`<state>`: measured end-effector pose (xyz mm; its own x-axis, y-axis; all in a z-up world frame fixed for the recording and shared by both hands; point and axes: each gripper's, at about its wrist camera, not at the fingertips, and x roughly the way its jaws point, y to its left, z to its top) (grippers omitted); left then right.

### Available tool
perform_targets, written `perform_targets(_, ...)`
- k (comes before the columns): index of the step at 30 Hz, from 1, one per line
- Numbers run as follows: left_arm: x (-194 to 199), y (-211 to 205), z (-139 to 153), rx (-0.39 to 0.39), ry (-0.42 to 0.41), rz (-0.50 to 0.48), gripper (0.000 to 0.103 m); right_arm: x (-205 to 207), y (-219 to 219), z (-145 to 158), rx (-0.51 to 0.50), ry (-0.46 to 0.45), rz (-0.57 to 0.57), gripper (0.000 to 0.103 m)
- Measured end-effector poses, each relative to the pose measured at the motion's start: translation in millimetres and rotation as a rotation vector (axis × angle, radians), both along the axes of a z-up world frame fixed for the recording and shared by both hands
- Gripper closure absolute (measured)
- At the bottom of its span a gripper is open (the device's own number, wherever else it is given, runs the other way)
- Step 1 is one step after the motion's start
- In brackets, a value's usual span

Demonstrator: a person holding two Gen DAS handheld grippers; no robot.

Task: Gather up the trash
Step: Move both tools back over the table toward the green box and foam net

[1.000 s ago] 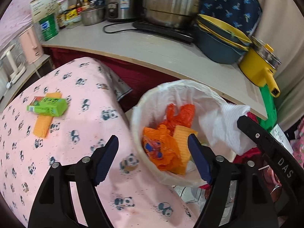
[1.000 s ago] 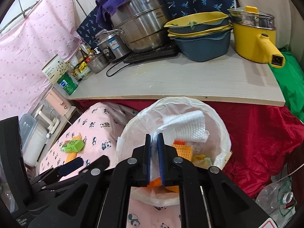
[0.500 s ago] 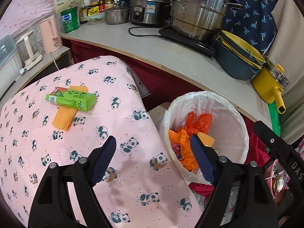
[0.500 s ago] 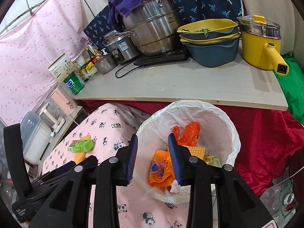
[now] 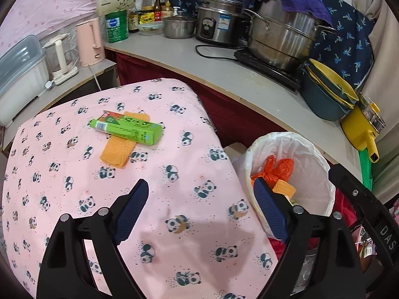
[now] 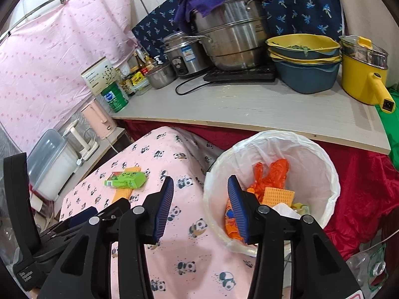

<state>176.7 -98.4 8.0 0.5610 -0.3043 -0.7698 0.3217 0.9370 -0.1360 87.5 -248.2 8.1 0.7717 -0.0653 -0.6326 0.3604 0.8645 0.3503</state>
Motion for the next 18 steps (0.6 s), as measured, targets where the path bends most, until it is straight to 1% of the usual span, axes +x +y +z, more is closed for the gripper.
perform_targets(10,8.2,40.8,-1.0,-0.007,0.003,0.071,0.021,20.5,39.7,1.1,-0.016,0.013,0.085,0.058)
perform_targets(18,19.9,78.3,-10.0,-0.013,0.024,0.138,0.021,39.9,69.6,-3.4,-0.026,0.034,0.153,0.058)
